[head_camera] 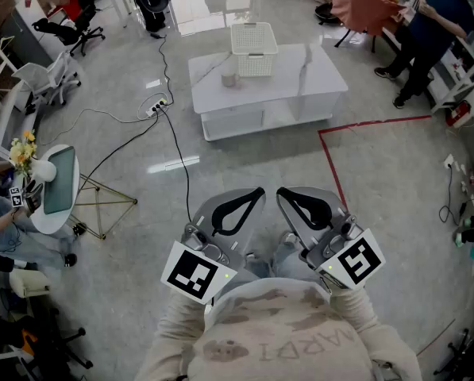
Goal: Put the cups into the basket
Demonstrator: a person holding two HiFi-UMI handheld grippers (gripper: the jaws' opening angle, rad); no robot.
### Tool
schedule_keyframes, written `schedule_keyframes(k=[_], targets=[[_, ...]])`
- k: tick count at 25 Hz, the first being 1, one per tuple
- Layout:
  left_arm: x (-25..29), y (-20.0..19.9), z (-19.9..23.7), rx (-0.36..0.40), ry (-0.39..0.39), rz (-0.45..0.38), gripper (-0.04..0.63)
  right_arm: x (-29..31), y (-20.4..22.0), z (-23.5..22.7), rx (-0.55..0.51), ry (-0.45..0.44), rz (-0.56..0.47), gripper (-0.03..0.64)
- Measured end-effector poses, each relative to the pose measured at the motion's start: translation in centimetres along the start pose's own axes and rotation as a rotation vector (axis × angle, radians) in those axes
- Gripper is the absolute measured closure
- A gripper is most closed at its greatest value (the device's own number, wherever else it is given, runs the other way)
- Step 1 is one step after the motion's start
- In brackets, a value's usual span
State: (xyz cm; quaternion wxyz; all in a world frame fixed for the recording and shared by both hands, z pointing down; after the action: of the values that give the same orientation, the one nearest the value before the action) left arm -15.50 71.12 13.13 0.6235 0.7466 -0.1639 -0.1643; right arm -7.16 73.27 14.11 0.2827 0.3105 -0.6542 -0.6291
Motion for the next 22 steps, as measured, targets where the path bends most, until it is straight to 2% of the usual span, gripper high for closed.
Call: schedule_keyframes(k=[6, 14, 18, 22], targets=[[0.0, -0.3, 0.1, 0.038, -0.005, 0.008, 0.595, 0.5, -0.2, 0.2, -0.004, -0.016, 0.006, 0.594], [0.8, 0.3, 2.4, 0.001, -0.011, -0.004, 0.595, 2.4, -0.3, -0.9, -0.024, -0.005, 0.006, 0.594], [3.3, 1.2, 3.4, 0.001, -0.015, 0.007, 0.595, 2.7, 0.3, -3.5, -0.019, 0.000, 0.012, 0.594], [6.6, 1.9, 5.7, 0.007, -0.039, 0.014, 0.595, 4.0, 0.5, -7.9, 0.013, -0.001, 0.005, 0.594]])
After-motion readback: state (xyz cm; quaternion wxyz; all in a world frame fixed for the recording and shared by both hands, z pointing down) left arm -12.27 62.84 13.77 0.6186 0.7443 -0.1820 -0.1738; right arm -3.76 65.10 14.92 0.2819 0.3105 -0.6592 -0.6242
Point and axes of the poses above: the fingertips, and each gripper's own axes: x forward along the fingers, z to its left, y out of its underside, the point moved 4 cm from there along -x, backward along the fingers, and after that the axes turned 7 degrees about x, right-handed, at the moved point
